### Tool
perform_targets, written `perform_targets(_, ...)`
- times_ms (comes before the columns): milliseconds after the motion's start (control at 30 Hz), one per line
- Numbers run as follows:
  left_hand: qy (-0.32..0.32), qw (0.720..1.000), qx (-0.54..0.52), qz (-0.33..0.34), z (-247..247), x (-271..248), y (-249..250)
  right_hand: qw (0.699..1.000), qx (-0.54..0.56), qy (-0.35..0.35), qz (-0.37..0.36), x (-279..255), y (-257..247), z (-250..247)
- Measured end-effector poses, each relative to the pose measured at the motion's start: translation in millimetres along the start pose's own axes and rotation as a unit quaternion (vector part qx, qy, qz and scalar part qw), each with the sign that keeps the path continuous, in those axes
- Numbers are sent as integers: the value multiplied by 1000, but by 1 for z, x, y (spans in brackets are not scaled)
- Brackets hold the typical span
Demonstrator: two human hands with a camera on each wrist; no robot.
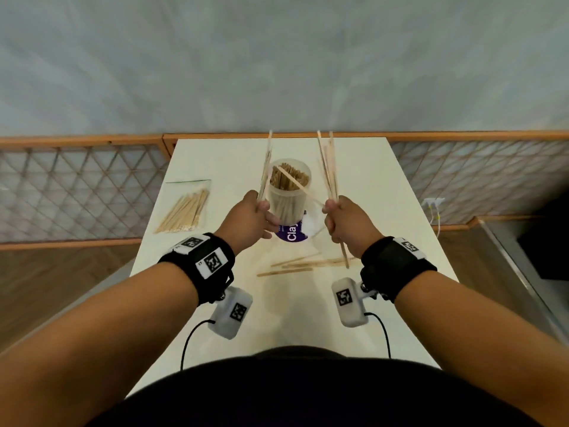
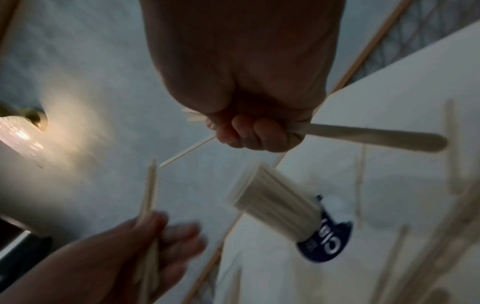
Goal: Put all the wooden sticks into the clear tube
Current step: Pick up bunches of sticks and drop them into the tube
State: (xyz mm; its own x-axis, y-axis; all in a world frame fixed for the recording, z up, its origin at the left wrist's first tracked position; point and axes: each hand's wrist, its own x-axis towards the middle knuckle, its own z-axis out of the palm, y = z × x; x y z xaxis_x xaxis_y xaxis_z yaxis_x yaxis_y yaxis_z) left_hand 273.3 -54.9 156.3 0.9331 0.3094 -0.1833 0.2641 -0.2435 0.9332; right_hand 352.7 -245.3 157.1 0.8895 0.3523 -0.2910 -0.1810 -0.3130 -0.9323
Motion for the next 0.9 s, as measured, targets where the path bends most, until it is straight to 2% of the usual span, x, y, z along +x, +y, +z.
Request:
perform_targets(100,28,993,-118,-9,9,4,30,998,47,-44,-2,-8,-18,28)
perform_targets(200,68,990,-126,-1,7,11,48,995,63,-75,14,-12,-26,51)
perform_targets(300,51,996,-69,9,5,15,52,989,77,-121,26,-17,-35,65)
perform_targets(433,-1,994,-112,2,6,10,50,988,16,-152,25,-22,-50,70)
perform_targets(567,1,991,-135,-11,7,10,48,988,-27,-148,21,-21,-49,75)
perform_targets(700,65,979,-192,-25,7,16,50,987,-65,-145,-4,-21,-41,79)
perform_targets(800,114,958,-262,-28,-1,23,54,983,-85,-164,-4,-23,-33,69)
perform_targets(900,144,952,-270,-17,-13,27,55,969,-193,-148,-32,-23,-28,56)
